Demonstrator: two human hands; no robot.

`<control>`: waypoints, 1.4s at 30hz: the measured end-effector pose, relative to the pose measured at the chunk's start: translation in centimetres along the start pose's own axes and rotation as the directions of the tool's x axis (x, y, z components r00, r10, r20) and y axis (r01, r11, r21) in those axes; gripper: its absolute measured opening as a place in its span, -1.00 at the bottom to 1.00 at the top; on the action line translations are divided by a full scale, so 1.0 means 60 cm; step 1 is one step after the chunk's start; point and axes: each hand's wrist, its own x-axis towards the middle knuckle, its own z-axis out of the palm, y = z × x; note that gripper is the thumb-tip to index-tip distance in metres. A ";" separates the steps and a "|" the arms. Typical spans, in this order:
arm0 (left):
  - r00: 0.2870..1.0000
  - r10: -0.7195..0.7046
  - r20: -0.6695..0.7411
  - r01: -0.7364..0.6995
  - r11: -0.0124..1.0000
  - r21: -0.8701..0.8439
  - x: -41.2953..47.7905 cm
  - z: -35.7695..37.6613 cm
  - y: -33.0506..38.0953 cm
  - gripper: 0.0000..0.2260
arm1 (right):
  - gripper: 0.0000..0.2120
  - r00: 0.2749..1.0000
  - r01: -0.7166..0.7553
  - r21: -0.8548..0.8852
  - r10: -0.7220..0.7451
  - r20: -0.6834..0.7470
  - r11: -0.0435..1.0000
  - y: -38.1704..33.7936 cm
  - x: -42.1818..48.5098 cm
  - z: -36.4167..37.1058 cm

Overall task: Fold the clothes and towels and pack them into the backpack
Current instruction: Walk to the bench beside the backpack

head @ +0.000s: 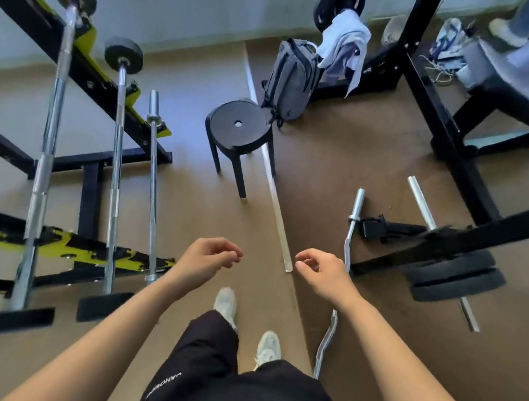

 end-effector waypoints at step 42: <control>0.995 -0.083 -0.053 0.074 0.985 -0.158 1.240 -0.289 0.743 -0.81 | -0.85 1.000 -0.007 0.043 0.007 0.001 0.999 -0.274 1.243 -0.766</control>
